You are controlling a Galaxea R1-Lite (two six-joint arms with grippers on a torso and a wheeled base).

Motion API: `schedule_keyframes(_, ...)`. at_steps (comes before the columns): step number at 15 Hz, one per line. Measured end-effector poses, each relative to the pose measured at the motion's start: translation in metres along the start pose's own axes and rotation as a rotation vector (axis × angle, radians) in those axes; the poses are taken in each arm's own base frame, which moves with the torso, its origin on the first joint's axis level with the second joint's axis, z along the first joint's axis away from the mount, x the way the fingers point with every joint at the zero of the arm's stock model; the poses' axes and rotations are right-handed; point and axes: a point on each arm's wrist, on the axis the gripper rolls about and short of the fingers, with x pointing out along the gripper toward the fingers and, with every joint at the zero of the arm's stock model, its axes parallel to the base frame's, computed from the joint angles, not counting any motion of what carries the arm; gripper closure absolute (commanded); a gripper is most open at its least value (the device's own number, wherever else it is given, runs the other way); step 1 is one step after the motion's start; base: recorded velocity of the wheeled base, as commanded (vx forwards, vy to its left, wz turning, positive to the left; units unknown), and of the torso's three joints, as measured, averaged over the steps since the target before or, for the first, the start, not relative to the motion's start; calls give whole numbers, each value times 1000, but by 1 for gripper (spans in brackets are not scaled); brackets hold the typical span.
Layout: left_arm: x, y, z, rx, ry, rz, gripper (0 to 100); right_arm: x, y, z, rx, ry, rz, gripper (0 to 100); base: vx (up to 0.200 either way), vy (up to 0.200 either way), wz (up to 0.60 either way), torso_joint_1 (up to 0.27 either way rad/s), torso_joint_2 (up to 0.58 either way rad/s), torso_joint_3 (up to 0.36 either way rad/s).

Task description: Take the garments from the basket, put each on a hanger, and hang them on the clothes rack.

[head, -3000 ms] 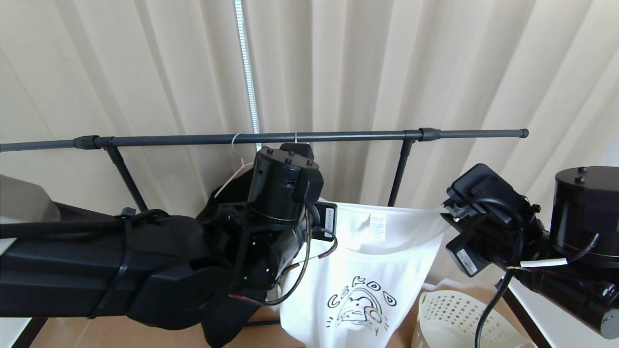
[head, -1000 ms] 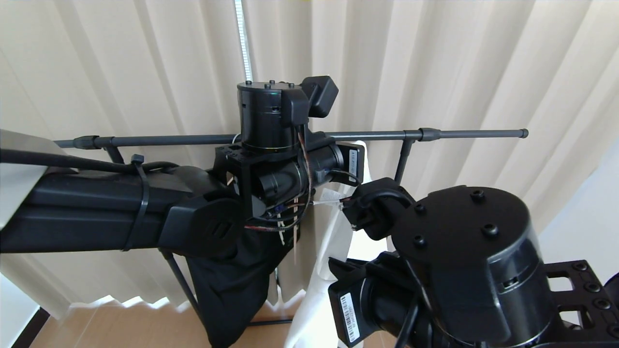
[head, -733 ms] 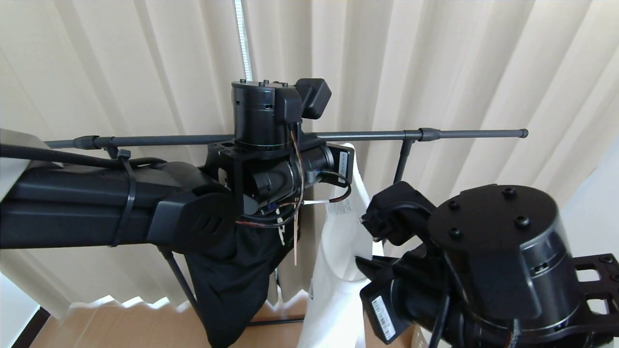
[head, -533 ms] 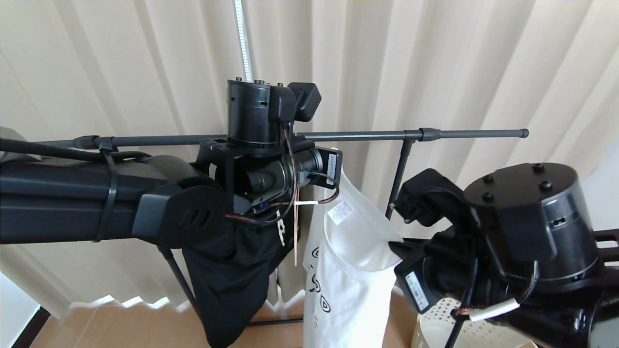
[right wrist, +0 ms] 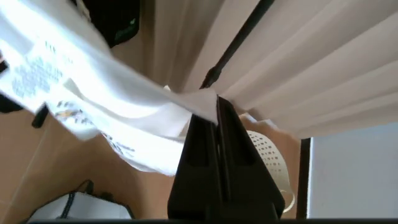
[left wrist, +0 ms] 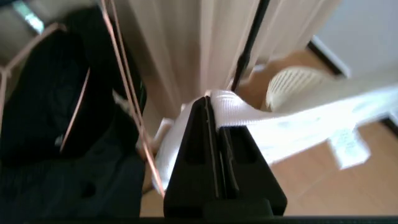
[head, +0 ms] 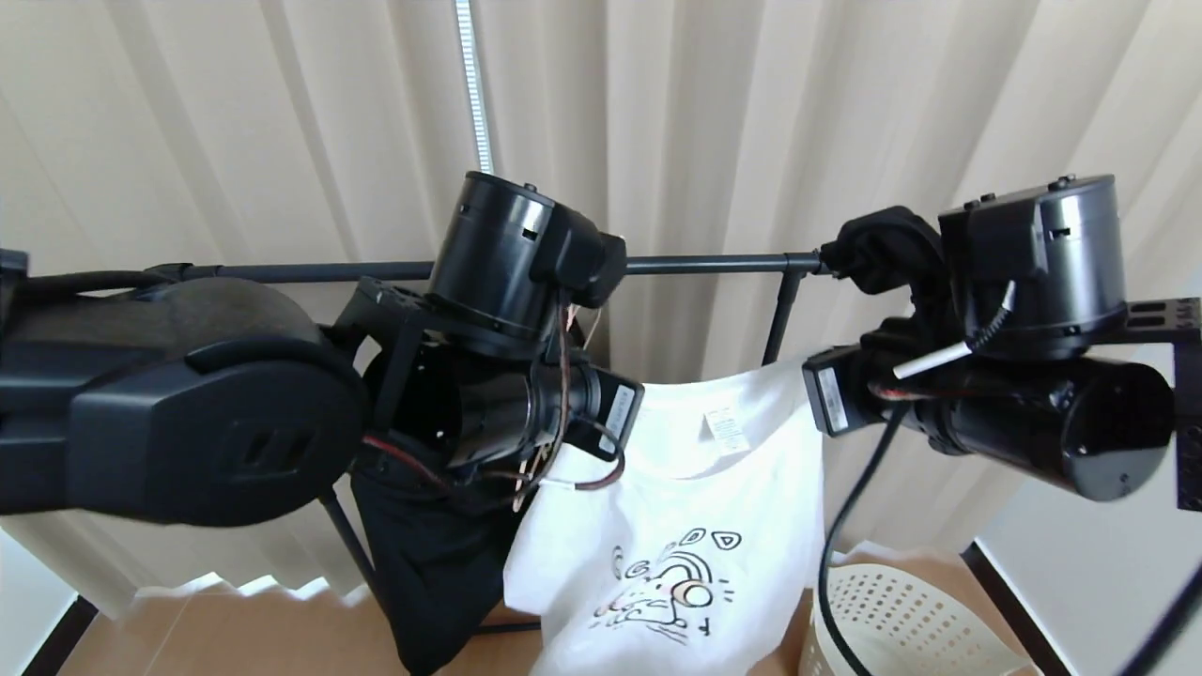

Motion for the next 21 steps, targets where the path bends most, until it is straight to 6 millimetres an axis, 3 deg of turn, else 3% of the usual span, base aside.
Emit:
schedule_keyframes(3, -13, -25, -15, 5, 45, -61, 100, 22, 8, 16, 54, -81, -13, 100, 0, 0, 0, 0, 0, 0)
schedule_keyframes(5, -13, -45, -24, -80, 85, -101, 100, 33, 19, 25, 102, -167, 1, 100, 0, 0, 0, 0, 0, 0)
schedule_keyframes(10, -7, -82, -8, -320, 66, -179, 100, 47, 45, 15, 135, -218, 50, 100, 0, 0, 0, 0, 0, 0)
schedule_keyframes(16, 5, -89, -7, -339, 69, -157, 100, 49, 47, 5, 172, -194, 56, 100, 0, 0, 0, 0, 0, 0)
schedule_keyframes(21, 16, -72, -22, -243, 94, -46, 100, 46, 28, 2, 180, -185, 15, 100, 0, 0, 0, 0, 0, 0)
